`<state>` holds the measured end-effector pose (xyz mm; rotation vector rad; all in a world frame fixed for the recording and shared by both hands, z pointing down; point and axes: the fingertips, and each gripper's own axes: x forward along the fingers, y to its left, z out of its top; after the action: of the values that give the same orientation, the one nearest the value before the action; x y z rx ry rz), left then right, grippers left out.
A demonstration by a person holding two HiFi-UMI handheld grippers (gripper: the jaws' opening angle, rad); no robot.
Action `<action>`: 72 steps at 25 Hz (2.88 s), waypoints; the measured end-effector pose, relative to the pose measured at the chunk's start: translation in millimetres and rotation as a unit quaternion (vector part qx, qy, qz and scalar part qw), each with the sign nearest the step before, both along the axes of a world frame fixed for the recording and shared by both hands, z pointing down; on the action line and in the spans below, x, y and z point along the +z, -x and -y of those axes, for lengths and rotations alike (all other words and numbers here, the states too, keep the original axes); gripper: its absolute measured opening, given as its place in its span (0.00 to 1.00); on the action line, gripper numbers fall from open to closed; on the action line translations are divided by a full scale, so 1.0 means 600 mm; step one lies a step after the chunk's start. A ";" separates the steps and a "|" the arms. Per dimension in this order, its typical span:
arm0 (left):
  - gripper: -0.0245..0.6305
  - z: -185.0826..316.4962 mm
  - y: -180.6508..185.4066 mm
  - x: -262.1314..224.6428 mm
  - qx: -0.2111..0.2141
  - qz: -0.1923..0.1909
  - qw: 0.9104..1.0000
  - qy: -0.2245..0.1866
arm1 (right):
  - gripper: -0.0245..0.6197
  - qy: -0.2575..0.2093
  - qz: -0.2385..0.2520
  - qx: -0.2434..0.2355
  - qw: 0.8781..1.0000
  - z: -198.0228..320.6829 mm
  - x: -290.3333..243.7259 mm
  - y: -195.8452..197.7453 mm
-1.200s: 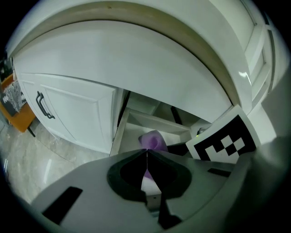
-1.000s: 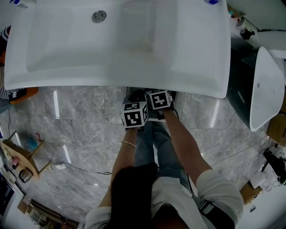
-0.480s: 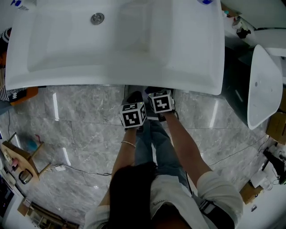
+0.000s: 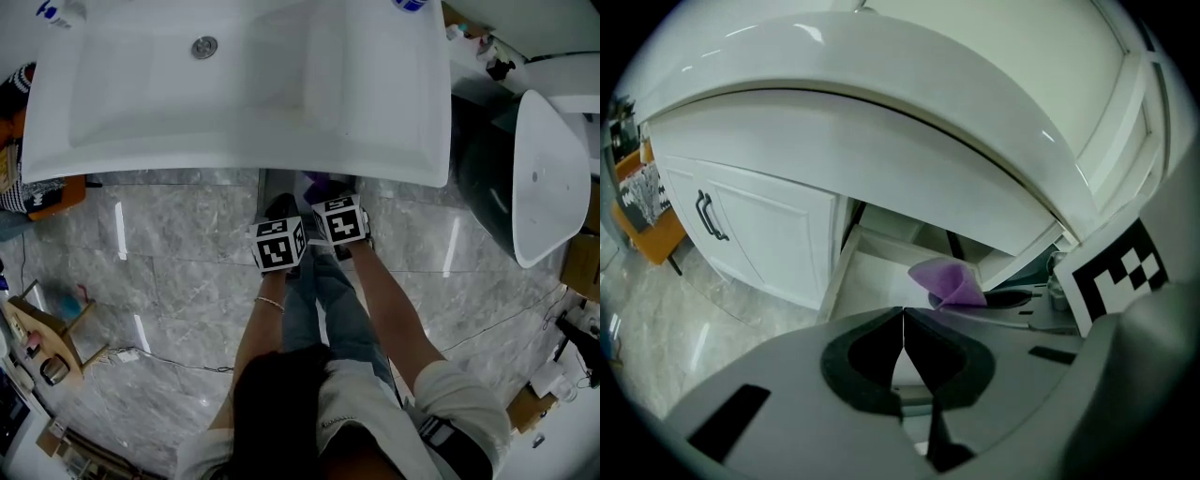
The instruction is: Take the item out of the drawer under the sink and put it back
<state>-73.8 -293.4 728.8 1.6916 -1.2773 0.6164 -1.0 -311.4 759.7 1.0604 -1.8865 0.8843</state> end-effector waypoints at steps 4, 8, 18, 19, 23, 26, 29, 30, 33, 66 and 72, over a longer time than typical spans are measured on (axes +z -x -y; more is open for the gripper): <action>0.04 -0.008 0.002 -0.020 0.001 0.025 0.999 -0.019 | 0.17 -0.002 0.009 0.001 1.000 -0.011 -0.028 -0.006; 0.04 -0.023 0.000 -0.037 -0.006 0.027 0.999 -0.024 | 0.17 -0.003 0.011 -0.001 1.000 -0.023 -0.050 -0.013; 0.04 -0.064 -0.018 -0.113 0.025 0.046 0.997 -0.056 | 0.17 -0.030 0.038 -0.019 0.999 -0.064 -0.149 -0.023; 0.04 -0.068 -0.024 -0.122 0.030 0.046 0.997 -0.061 | 0.17 -0.035 0.042 -0.017 0.998 -0.069 -0.162 -0.024; 0.04 -0.075 -0.044 -0.167 0.016 0.028 0.996 -0.081 | 0.17 -0.064 0.056 -0.015 0.996 -0.079 -0.223 -0.030; 0.04 -0.082 -0.052 -0.206 0.013 0.019 0.995 -0.100 | 0.17 -0.085 0.059 -0.025 0.994 -0.089 -0.265 -0.029; 0.04 -0.089 -0.062 -0.241 0.023 0.018 0.992 -0.122 | 0.17 -0.111 0.070 -0.027 0.991 -0.096 -0.312 -0.032; 0.04 -0.092 -0.065 -0.251 0.023 0.017 0.991 -0.129 | 0.17 -0.121 0.073 -0.027 0.990 -0.098 -0.328 -0.035; 0.04 -0.099 -0.070 -0.283 0.013 0.009 0.989 -0.147 | 0.17 -0.149 0.080 -0.029 0.985 -0.103 -0.373 -0.042; 0.04 -0.139 -0.097 -0.572 -0.001 -0.004 0.942 -0.335 | 0.17 -0.358 0.135 -0.016 0.924 -0.154 -0.661 -0.064; 0.04 -0.150 -0.087 -0.572 -0.004 0.000 0.942 -0.337 | 0.17 -0.364 0.131 -0.019 0.922 -0.165 -0.664 -0.057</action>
<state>-21.7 -203.5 385.4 2.2265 -1.6057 0.1646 32.9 -212.2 361.0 1.3687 -2.5463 0.2871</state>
